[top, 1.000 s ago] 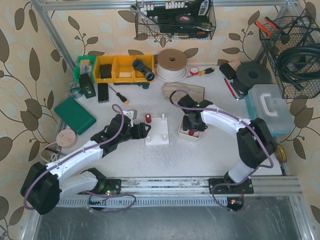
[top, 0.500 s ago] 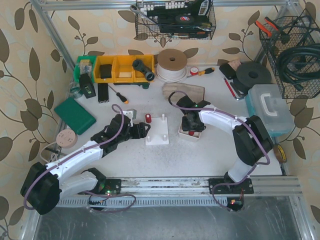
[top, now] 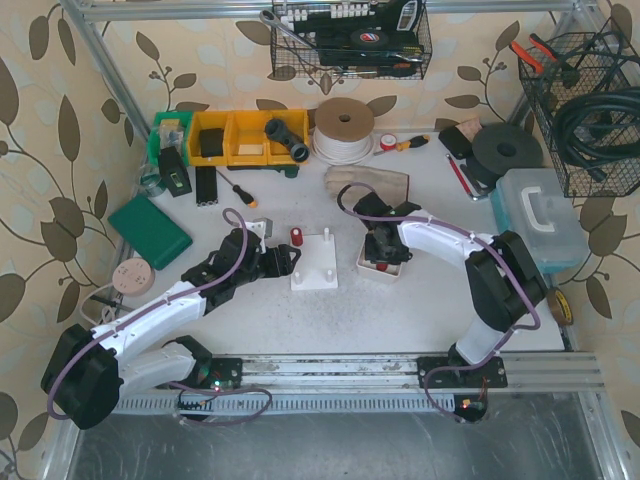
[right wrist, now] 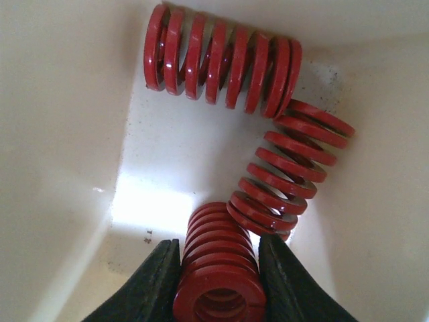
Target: Install the large spring
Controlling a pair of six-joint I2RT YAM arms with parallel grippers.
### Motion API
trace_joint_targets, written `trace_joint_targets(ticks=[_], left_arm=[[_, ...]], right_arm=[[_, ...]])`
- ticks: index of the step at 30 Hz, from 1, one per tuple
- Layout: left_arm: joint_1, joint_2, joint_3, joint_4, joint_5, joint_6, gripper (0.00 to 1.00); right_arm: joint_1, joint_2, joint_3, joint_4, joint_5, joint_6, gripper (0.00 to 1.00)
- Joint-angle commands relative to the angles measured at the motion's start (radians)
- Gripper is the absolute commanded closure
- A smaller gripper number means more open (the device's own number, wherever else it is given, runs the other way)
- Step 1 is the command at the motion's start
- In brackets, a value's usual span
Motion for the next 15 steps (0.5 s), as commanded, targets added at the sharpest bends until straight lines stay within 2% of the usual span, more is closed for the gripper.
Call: trace_joint_targets(ticks=[1, 11, 15], left_arm=[[-0.012, -0.013, 0.001, 0.011, -0.005, -0.005, 0.23], [-0.012, -0.061, 0.066, -0.085, 0.050, 0.001, 0.20], [-0.012, -0.088, 0.082, -0.103, 0.095, -0.017, 0.19]], right_arm=[[0.002, -0.061, -0.003, -0.033, 0.010, -0.008, 0.98], [0.001, -0.275, 0.062, -0.115, 0.001, -0.074, 1.00], [-0.010, -0.342, 0.059, -0.102, -0.049, -0.114, 1.00]])
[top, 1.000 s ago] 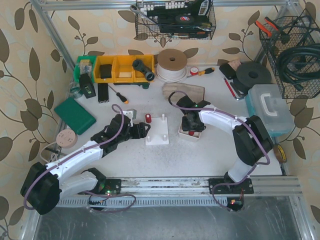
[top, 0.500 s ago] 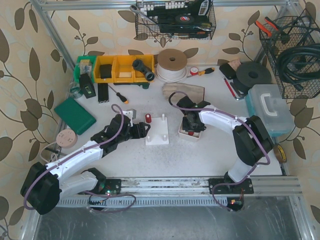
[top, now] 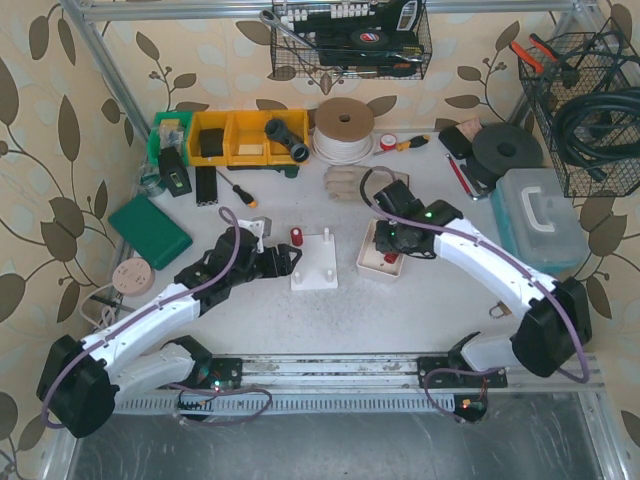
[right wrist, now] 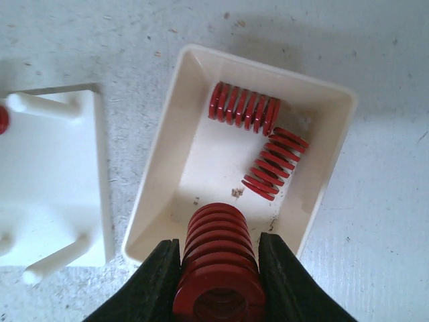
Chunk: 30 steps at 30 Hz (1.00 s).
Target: Install the large spring
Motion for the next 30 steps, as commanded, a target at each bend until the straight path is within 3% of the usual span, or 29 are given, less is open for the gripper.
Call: trace_joint_targets(ticks=[1, 15, 23, 30], left_arm=[[-0.012, -0.047, 0.058, -0.040, 0.057, -0.012, 0.19], [-0.012, -0.145, 0.001, 0.083, 0.167, -0.186, 0.17], [-0.012, -0.298, -0.056, -0.157, 0.032, -0.108, 0.17], [-0.012, -0.436, -0.139, -0.158, -0.069, -0.143, 0.14]], right_arm=[[-0.007, -0.074, 0.028, -0.015, -0.049, -0.061, 1.00], [-0.008, -0.206, -0.011, 0.188, -0.330, -0.106, 1.00], [0.032, -0.081, 0.189, -0.001, -0.192, -0.157, 1.00], [0.115, 0.097, 0.417, -0.172, -0.037, -0.187, 1.00]])
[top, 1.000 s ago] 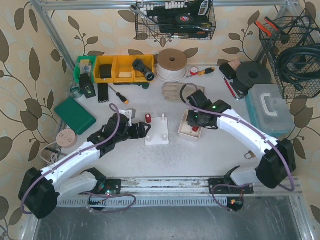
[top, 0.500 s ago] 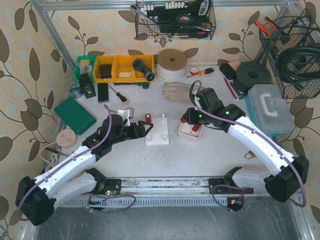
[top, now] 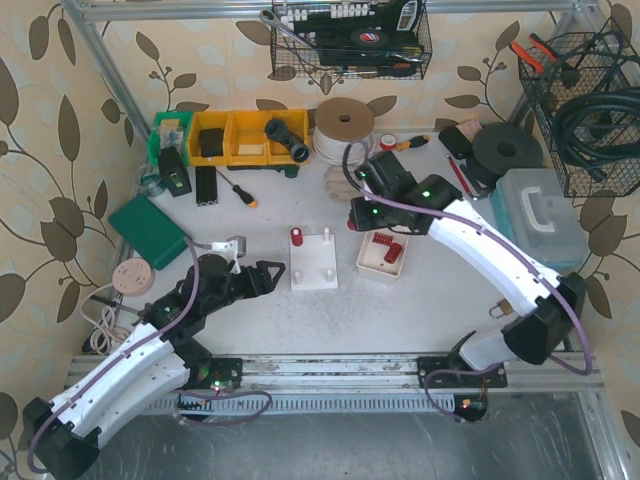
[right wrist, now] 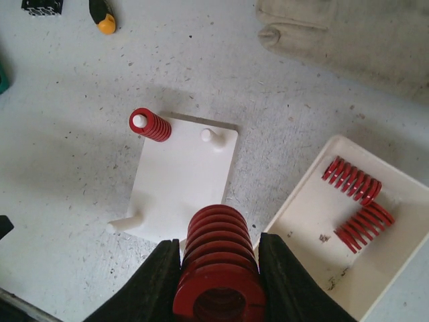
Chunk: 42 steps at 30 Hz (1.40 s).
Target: Install the large spring
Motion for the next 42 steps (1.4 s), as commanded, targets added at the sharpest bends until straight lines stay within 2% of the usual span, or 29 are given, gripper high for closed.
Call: trace_joint_targets(ticks=[1, 9, 13, 24, 42], left_arm=[[-0.006, -0.056, -0.018, -0.013, -0.087, -0.008, 0.14], [-0.006, -0.053, 0.003, -0.048, -0.179, 0.024, 0.11], [-0.006, -0.048, -0.013, -0.015, -0.212, 0.044, 0.10], [-0.007, -0.031, -0.020, -0.027, -0.211, 0.042, 0.09], [-0.006, 0.006, -0.019, -0.007, -0.201, 0.041, 0.06]], right_arm=[[0.043, 0.102, 0.151, -0.128, 0.121, -0.032, 1.00], [0.103, 0.259, 0.304, -0.161, 0.184, -0.043, 1.00], [0.117, 0.334, 0.366, -0.185, 0.205, -0.054, 1.00], [0.130, 0.495, 0.470, -0.198, 0.204, -0.044, 1.00], [0.120, 0.612, 0.487, -0.144, 0.198, -0.056, 1.00]])
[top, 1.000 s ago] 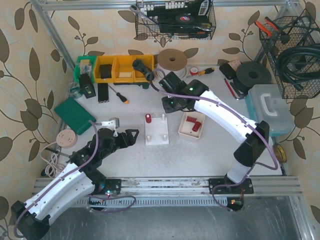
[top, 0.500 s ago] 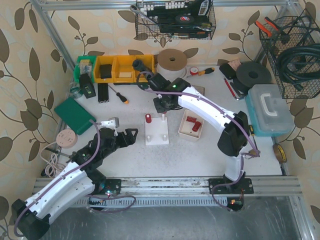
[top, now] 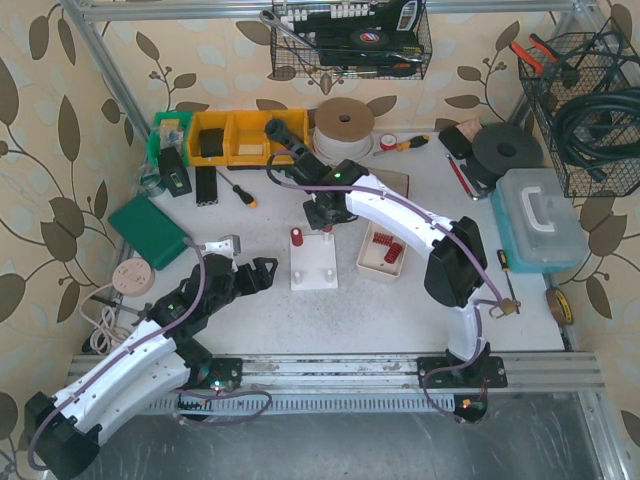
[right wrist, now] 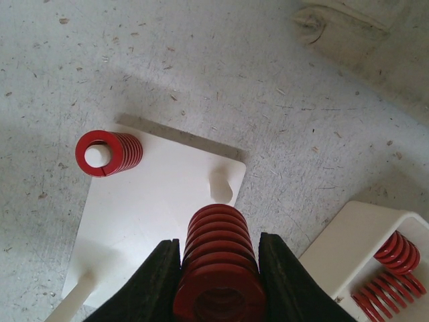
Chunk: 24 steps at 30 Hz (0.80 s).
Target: Install the large spring
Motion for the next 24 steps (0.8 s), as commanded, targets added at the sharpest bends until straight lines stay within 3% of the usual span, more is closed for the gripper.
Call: trace_joint_targets(ticks=[1, 24], left_arm=[[-0.006, -0.004, 0.000, 0.032, -0.001, 0.015, 0.07], [-0.007, 0.012, -0.004, 0.054, -0.003, 0.015, 0.08]], right_arm=[[-0.009, 0.028, 0.032, 0.023, 0.003, -0.014, 1.00], [-0.043, 0.054, -0.033, 0.088, -0.052, -0.015, 1.00]])
